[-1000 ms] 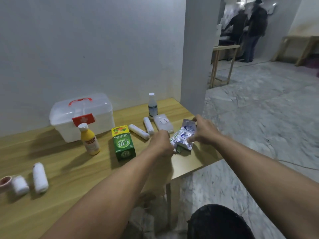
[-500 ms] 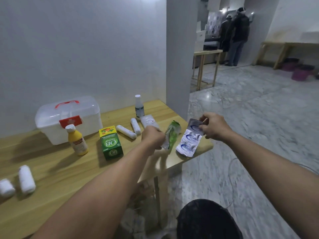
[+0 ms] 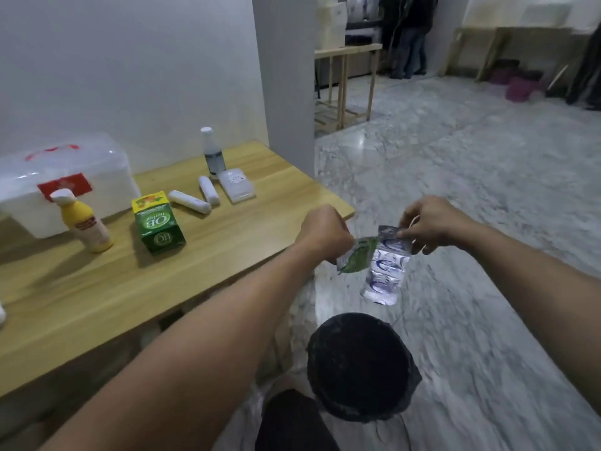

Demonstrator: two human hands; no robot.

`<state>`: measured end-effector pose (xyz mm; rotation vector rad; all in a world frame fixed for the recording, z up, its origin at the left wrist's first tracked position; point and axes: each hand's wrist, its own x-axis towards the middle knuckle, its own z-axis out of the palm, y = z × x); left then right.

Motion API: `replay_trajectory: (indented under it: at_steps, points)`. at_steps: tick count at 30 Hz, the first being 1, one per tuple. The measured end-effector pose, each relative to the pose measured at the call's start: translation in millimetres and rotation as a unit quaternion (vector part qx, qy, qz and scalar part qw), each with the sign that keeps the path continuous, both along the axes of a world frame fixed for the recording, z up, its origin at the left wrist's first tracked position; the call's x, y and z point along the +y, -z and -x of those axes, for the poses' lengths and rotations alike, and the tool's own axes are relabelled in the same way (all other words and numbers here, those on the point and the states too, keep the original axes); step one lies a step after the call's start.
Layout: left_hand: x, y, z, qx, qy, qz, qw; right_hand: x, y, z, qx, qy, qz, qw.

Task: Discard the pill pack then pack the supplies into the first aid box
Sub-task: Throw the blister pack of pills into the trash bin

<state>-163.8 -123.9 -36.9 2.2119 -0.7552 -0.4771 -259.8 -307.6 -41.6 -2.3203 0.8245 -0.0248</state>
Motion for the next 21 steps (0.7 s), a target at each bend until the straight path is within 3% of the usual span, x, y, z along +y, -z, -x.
replay_trajectory:
  at_steps: [12, 21]
  points:
    - [-36.4, 184.8, -10.3, 0.045, 0.018, -0.201, 0.978, -1.9, 177.1, 12.9, 0.113, 0.027, -0.024, 0.993]
    - [-44.6, 277.3, -11.0, 0.052, 0.005, -0.215, 0.975, 8.1, 265.6, 4.6, 0.154, 0.037, -0.021, 0.987]
